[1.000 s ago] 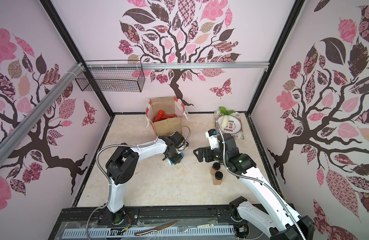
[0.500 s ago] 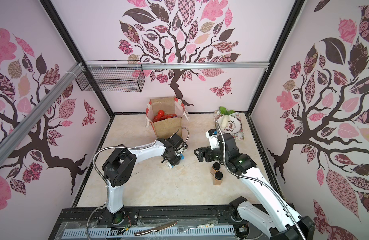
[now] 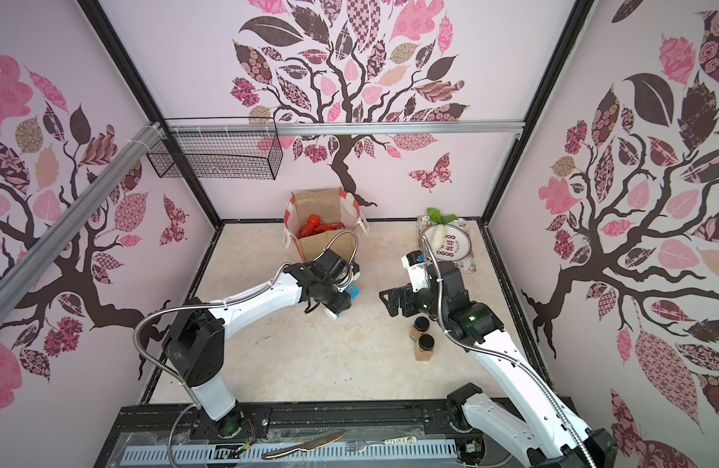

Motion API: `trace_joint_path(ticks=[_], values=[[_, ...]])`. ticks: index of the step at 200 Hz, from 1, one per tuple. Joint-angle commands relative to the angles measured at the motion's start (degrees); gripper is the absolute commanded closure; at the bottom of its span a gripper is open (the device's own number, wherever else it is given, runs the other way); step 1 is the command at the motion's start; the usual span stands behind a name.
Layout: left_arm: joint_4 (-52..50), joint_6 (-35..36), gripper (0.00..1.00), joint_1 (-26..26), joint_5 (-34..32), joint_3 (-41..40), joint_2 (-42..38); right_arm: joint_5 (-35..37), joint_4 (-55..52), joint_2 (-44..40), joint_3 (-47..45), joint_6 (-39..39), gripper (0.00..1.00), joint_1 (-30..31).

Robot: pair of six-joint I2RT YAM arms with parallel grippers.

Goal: Put the flashlights into the tote bags
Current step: Pick up the flashlight from the center of the board.

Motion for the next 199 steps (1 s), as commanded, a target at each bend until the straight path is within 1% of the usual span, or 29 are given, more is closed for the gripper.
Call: trace_joint_path(ticks=[1, 27, 66, 116, 145, 199], values=[[1.8, -3.8, 0.97, -0.3, 0.2, 1.6, -4.1, 0.8, 0.7, -0.5, 2.5, -2.7, 0.0, 0.1], [1.3, -5.0, 0.99, -0.2, -1.7, 4.3, -6.5, 0.7, 0.9, 0.3, 3.7, -3.1, 0.0, 0.1], [0.6, -6.2, 1.0, 0.4, -3.6, 10.0, -7.6, 0.6, 1.2, 1.2, 5.5, -3.6, 0.0, 0.1], [1.8, -9.1, 1.0, 4.6, -3.7, 17.3, -6.4, 0.6, 1.4, 1.7, 6.6, -3.9, 0.0, 0.1], [2.9, -9.2, 1.0, 7.0, -3.7, 21.8, -4.5, 0.2, 1.8, 2.1, 7.1, -3.8, 0.0, 0.1], [0.4, -7.7, 1.0, 9.0, -7.8, 36.2, 2.8, -0.1, 2.8, 3.1, 8.0, -4.0, 0.0, 0.1]])
